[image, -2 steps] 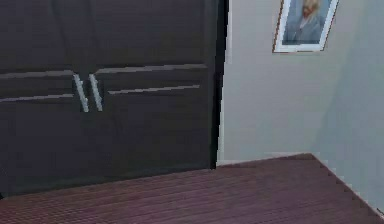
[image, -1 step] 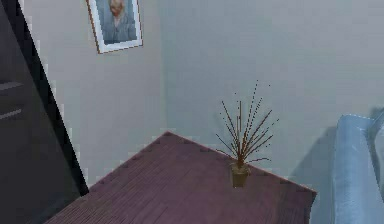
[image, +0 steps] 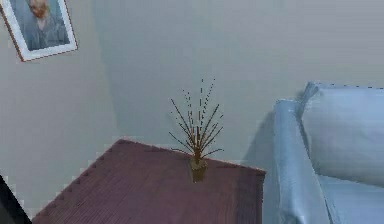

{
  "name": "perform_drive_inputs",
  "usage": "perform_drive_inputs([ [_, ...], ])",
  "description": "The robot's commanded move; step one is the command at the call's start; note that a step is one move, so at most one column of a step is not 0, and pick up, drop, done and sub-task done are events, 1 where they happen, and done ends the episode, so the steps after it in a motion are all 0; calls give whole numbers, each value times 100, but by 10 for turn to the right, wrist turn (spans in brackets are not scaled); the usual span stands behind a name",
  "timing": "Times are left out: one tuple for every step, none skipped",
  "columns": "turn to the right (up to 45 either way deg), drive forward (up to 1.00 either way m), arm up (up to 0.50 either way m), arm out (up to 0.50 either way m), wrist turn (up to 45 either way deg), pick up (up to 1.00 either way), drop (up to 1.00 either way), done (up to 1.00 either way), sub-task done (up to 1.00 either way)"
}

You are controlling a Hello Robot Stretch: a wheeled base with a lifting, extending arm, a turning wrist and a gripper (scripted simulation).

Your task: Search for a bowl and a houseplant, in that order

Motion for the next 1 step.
perform_drive_inputs([
  [0,0,0,0,0,0,0,100,0],
])
